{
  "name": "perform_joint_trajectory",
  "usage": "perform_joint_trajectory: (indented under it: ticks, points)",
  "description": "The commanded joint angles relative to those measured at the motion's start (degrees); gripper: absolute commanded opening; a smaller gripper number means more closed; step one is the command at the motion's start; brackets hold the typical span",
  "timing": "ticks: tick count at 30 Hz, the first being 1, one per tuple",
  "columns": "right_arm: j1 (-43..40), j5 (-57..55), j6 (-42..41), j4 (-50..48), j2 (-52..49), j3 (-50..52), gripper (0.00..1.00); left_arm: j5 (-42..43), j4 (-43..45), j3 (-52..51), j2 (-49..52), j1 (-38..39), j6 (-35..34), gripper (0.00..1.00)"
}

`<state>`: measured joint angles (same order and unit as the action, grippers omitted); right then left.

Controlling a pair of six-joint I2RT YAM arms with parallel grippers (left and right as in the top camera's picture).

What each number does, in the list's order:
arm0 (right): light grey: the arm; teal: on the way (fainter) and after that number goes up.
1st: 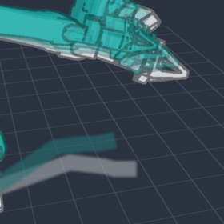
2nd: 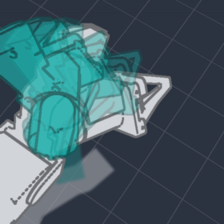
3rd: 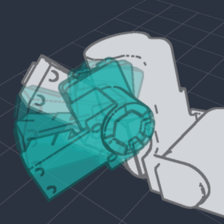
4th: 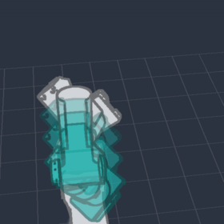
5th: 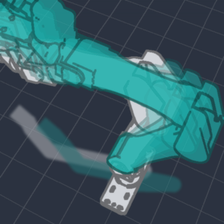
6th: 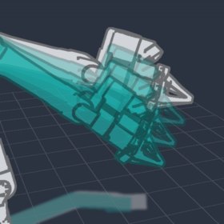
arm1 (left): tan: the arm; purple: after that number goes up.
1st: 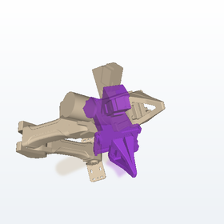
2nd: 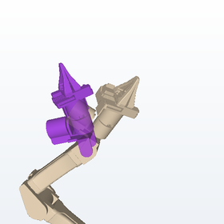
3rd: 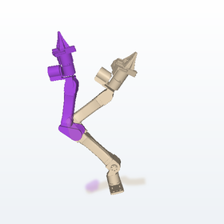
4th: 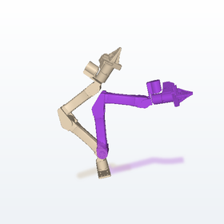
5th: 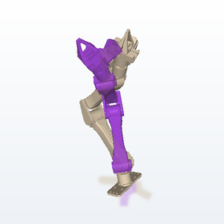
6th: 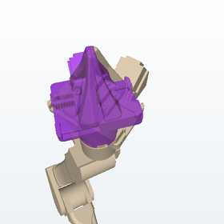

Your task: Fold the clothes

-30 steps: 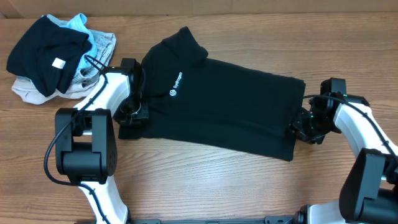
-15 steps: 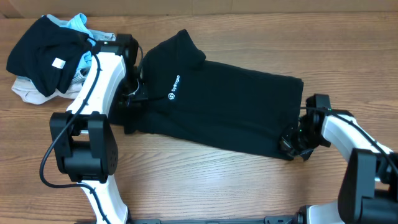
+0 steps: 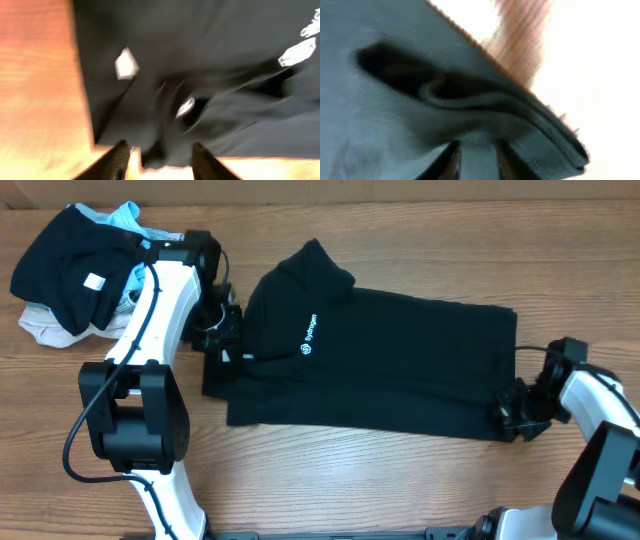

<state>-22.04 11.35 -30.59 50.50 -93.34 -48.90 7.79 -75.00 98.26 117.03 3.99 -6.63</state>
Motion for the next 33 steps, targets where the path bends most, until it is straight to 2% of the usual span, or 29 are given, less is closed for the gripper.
perform_joint_trajectory:
  ticks: [1, 3, 7, 8, 9, 10, 12, 13, 19, 22, 26, 33]
  points:
    - [0.4, 2.0, 8.5, 1.6, 0.8, -5.5, 0.31, 11.3, 5.5, 1.3, 0.3, 2.2, 6.5, 0.55]
    - [0.9, 4.7, 10.5, 3.1, 2.6, -8.1, 0.33, 9.7, 10.1, 1.3, 0.3, 3.8, 7.3, 0.62]
    - [1.6, 9.5, 13.4, 4.2, 6.8, -11.4, 0.42, 7.5, 18.3, 1.3, 0.3, 7.3, 7.5, 0.61]
    - [1.6, 10.1, 13.4, 4.1, 7.4, -11.6, 0.45, 7.0, 20.0, 1.3, 0.3, 7.8, 7.5, 0.56]
    - [1.6, 10.8, 13.4, 3.8, 8.0, -11.6, 0.47, 5.9, 22.2, 1.3, 0.5, 8.3, 7.5, 0.48]
    - [1.6, 11.5, 13.5, 3.6, 8.5, -11.6, 0.49, 3.8, 24.8, 1.3, 0.6, 8.7, 7.5, 0.33]
    - [1.8, 12.8, 13.5, 3.3, 8.6, -11.6, 0.49, 0.9, 28.6, 1.3, 1.4, 9.1, 6.3, 0.11]
    - [2.0, 13.2, 13.5, 3.4, 8.5, -11.5, 0.49, 0.7, 29.3, 1.3, 1.8, 9.1, 5.8, 0.04]
    - [3.4, 13.8, 13.5, 4.4, 8.5, -11.3, 0.52, 3.6, 20.6, 1.1, 3.6, 9.1, 2.8, 0.04]
    - [3.9, 13.8, 13.5, 3.0, 8.5, -11.3, 0.54, -1.2, 25.5, 0.9, 3.6, 9.0, 3.2, 0.04]
    - [5.4, 13.8, 12.8, 1.5, 8.5, -11.3, 0.54, -0.2, 35.3, 0.7, 5.4, 8.6, 3.2, 0.04]
    - [9.6, 13.8, 12.8, 0.7, 8.4, -11.2, 0.55, -0.3, 36.9, 0.7, 13.0, 9.1, 3.2, 0.04]
